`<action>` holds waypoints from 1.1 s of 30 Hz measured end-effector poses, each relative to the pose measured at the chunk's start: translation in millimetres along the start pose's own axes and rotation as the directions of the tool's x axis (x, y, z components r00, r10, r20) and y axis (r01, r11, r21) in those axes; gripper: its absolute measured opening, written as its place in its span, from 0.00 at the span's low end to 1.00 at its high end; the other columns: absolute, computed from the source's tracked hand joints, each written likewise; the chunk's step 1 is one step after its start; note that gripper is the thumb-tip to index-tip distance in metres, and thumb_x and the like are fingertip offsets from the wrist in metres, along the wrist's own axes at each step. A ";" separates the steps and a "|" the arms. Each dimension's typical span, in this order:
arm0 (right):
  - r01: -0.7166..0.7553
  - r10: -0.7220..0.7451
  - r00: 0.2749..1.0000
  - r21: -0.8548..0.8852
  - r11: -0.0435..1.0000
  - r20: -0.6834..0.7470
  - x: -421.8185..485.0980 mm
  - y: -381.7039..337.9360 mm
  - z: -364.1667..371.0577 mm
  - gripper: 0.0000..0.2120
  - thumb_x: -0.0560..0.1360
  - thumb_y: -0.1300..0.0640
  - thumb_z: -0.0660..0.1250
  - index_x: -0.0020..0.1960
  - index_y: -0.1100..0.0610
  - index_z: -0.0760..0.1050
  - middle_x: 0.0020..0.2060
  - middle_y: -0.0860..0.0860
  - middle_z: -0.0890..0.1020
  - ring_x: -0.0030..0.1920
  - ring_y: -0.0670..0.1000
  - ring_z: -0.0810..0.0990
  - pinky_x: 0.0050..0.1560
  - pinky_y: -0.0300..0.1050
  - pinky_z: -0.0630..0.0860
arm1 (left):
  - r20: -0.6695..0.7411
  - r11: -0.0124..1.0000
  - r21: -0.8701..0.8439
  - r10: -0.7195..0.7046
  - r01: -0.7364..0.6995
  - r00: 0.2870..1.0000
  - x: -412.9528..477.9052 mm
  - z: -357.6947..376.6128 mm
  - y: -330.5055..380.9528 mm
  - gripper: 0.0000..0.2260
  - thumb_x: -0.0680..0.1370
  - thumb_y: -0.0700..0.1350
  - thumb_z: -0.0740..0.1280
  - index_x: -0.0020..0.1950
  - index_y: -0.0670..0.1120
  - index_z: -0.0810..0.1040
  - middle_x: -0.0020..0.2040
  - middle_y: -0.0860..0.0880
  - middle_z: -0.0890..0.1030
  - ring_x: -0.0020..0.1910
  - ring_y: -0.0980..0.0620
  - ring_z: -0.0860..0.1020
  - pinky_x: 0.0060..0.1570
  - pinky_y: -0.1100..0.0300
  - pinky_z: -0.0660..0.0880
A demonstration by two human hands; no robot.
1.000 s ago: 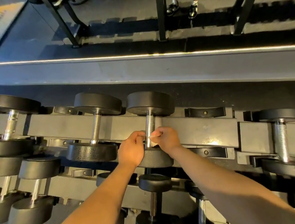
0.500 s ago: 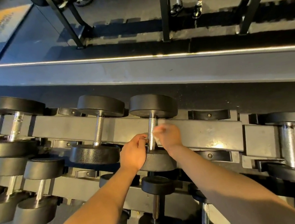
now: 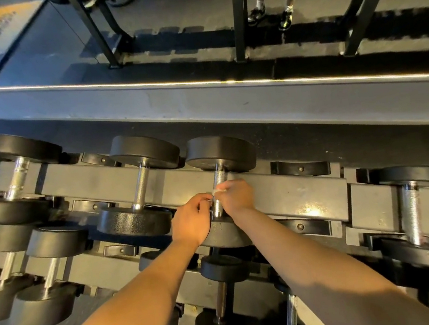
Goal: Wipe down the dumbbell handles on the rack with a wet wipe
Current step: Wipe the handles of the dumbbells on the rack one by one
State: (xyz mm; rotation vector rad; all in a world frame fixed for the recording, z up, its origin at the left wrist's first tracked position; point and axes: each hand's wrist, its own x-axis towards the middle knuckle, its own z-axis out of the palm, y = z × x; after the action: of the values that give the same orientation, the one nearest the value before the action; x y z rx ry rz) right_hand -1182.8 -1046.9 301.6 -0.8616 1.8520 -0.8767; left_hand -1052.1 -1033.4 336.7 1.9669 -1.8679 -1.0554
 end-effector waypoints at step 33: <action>-0.055 0.042 0.991 0.091 0.994 0.131 -47.8 2.0 -30.8 0.06 0.74 0.63 0.74 0.50 0.54 0.84 0.45 0.48 0.83 0.49 0.49 0.81 0.56 0.44 0.78 | 0.059 0.986 0.032 0.161 -0.163 0.985 -6.2 0.4 -2.6 0.14 0.85 0.49 0.57 0.61 0.54 0.82 0.56 0.52 0.84 0.56 0.49 0.80 0.58 0.55 0.75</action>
State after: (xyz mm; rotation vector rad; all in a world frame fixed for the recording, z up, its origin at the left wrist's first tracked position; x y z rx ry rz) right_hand -1193.7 -999.4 330.8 -0.7927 1.6999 -0.8514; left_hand -1049.8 -1027.0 336.9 1.7851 -2.0507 -1.0454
